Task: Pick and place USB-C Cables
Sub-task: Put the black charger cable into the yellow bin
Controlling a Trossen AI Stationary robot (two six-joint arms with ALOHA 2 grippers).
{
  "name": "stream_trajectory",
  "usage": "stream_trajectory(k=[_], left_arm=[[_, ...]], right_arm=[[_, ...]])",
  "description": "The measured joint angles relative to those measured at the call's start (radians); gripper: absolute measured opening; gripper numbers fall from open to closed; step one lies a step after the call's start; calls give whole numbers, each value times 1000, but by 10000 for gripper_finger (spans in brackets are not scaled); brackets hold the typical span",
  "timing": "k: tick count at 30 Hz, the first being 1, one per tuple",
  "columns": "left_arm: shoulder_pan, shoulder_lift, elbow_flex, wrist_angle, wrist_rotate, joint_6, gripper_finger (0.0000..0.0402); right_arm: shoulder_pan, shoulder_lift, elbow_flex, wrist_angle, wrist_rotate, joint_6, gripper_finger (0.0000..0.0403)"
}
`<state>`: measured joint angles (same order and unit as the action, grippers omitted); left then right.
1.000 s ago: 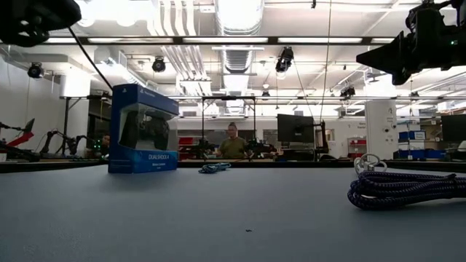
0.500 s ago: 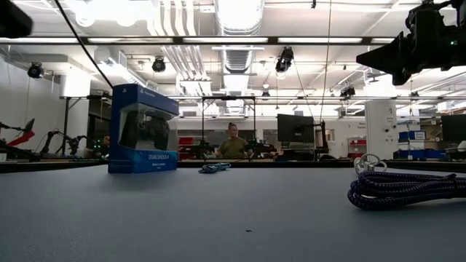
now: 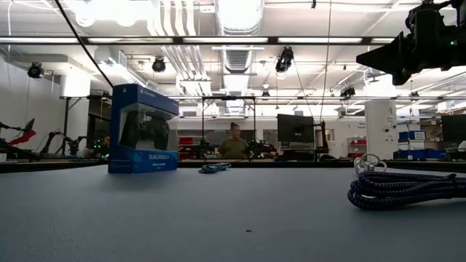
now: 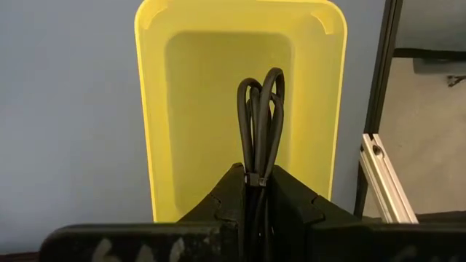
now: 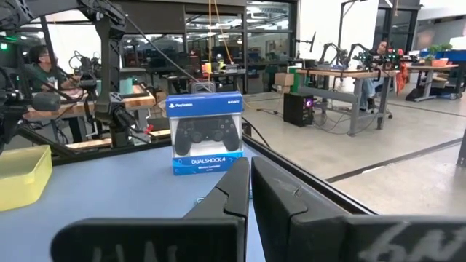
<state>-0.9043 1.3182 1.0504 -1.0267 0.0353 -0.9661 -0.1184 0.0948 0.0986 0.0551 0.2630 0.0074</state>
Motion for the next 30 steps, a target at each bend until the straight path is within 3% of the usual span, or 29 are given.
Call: stream_trajectory(k=[8, 19, 30], left_arm=[[-7, 2, -23, 65, -3, -6, 27], [-68, 7, -29, 103, -47, -134, 28], [-68, 81, -30, 146, -46, -128, 29]], right_arm=[[0, 0, 0, 0, 0, 8, 9], [0, 0, 0, 0, 0, 9, 9], [0, 0, 0, 0, 0, 18, 9]])
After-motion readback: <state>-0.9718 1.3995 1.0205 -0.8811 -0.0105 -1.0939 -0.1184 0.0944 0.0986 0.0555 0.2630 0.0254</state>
